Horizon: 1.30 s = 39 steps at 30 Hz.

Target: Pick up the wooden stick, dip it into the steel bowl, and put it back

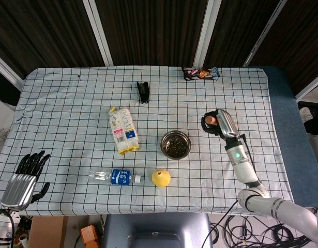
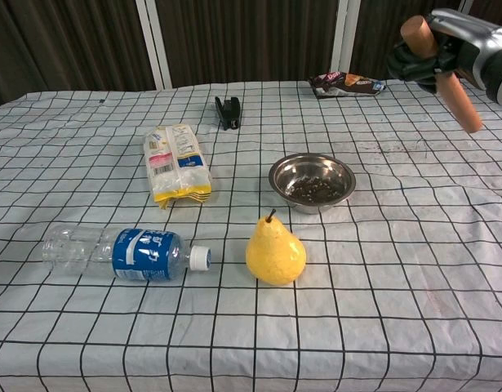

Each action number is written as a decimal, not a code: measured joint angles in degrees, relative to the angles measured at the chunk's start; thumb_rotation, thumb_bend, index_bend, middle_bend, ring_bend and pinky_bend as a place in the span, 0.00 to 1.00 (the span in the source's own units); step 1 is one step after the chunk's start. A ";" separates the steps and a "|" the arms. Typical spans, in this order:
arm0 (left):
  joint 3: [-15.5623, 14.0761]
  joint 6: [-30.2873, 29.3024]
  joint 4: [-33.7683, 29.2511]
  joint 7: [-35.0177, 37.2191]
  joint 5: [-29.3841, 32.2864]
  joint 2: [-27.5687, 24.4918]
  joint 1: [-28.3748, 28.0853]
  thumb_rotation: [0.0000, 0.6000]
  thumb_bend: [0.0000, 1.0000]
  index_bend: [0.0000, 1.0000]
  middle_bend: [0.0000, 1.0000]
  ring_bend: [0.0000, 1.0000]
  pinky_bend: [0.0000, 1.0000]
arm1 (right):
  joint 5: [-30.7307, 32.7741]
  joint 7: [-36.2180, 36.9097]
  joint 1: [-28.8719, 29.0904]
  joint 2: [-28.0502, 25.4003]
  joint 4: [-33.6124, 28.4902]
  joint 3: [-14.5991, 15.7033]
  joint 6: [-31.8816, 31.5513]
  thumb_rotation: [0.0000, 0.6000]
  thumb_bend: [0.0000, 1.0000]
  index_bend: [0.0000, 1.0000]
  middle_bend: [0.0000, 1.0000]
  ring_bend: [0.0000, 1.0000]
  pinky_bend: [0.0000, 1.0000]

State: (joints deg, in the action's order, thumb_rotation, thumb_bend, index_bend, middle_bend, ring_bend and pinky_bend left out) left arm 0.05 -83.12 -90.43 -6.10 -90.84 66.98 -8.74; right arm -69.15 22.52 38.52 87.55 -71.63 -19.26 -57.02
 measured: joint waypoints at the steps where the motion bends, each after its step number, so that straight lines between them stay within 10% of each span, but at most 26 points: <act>1: -0.05 0.10 -0.04 -0.13 -0.07 0.07 -0.05 1.00 0.37 0.00 0.01 0.00 0.00 | 1.41 -3.64 -0.07 0.22 1.14 0.51 0.55 1.00 0.72 1.00 1.00 0.95 0.88; 14: -0.16 0.80 0.01 -0.38 0.17 0.21 -0.36 1.00 0.37 0.00 0.01 0.00 0.00 | 7.29 -25.83 -0.54 7.80 17.26 8.22 6.12 1.00 0.72 0.74 0.75 0.68 0.66; 27: -0.21 1.00 -0.03 -0.21 0.24 0.08 -0.47 1.00 0.38 0.00 0.01 0.00 0.00 | 7.77 -24.81 -2.12 2.09 9.33 8.04 9.63 0.89 0.46 0.07 0.22 0.20 0.33; 39: -0.06 0.49 -0.02 0.80 0.18 -0.30 -0.40 1.00 0.38 0.00 0.01 0.00 0.00 | 7.58 -24.06 -3.39 -6.31 -0.76 8.33 11.68 0.82 0.27 0.00 0.06 0.06 0.17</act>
State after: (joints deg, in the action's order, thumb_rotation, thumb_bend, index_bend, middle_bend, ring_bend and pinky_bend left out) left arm -0.01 -82.63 -90.45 -5.30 -90.66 66.68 -9.14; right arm -61.58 -1.54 35.14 81.25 -72.40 -10.93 -45.33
